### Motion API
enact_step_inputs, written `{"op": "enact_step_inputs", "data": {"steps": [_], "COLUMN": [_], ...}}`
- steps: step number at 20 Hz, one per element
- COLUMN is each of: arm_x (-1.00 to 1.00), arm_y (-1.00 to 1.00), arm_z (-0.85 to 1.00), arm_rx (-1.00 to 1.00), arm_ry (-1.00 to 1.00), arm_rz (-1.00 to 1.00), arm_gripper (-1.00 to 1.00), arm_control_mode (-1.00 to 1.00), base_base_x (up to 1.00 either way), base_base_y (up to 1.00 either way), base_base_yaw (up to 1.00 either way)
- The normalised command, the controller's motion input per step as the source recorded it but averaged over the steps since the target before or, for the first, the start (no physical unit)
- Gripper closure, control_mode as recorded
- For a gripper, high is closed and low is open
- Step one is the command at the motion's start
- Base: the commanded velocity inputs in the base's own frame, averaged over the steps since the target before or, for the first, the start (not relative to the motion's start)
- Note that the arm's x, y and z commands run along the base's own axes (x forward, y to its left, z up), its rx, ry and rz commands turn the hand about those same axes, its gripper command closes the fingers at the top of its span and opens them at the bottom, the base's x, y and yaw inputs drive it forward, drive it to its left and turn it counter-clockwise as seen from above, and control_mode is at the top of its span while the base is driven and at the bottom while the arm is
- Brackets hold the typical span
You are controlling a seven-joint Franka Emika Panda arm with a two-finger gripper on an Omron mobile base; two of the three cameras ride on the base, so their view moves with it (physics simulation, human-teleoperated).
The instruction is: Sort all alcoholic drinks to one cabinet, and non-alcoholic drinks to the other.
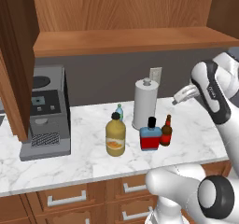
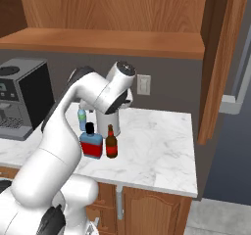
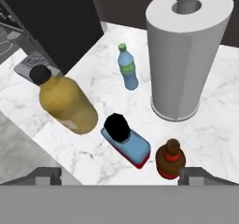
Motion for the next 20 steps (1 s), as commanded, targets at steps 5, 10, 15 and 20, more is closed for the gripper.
{"op": "enact_step_inputs", "data": {"steps": [5, 10, 15, 20], "arm_x": [0.00, 0.00, 0.00, 0.00], "arm_y": [-0.17, -0.22, -0.12, -0.02], "arm_z": [-0.25, -0.23, -0.32, -0.37], "arm_rx": [0.06, 0.05, 0.07, 0.10], "arm_ry": [-0.18, -0.15, -0.08, -0.03], "arm_rz": [0.20, 0.17, 0.17, 0.15], "arm_gripper": [-1.00, -1.00, -1.00, -1.00], "arm_control_mode": [-1.00, -1.00, -1.00, -1.00], "base_base_x": [0.00, 0.00, 0.00, 0.00], "base_base_y": [0.00, 0.00, 0.00, 0.00], "base_base_yaw": [0.00, 0.00, 0.00, 0.00]}}
